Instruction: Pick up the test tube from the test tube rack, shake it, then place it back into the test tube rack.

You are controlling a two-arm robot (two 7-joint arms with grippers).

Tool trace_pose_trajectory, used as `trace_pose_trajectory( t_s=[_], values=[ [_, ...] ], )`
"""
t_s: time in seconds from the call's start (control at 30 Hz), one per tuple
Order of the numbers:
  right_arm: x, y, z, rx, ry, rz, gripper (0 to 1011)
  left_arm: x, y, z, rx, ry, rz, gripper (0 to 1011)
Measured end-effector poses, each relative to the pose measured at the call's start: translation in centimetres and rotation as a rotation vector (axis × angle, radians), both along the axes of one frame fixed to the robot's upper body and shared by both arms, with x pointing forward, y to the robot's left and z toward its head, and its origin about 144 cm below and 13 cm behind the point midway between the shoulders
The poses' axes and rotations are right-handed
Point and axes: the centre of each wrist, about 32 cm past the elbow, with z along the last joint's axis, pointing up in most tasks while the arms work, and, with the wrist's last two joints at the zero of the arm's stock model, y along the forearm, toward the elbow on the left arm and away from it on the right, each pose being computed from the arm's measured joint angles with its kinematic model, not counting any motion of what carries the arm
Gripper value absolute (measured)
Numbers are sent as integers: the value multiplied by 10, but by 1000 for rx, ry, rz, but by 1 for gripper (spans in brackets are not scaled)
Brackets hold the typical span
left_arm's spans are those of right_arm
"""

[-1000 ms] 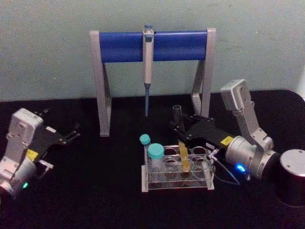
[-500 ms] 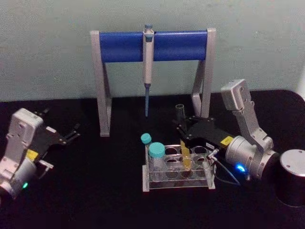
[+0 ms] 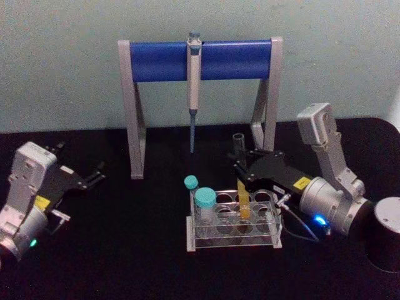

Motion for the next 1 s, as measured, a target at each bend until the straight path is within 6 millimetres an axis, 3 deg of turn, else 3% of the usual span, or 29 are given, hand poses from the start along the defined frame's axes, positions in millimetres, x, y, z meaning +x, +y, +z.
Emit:
trace_pose_trajectory(
  t_s=[0.6, 1.0],
  values=[
    [-16, -14, 26, 93, -196, 10, 232, 0, 0, 0, 0, 0, 0, 1001],
    [-19, -16, 18, 99, -326, -25, 232, 0, 0, 0, 0, 0, 0, 1001]
  ],
)
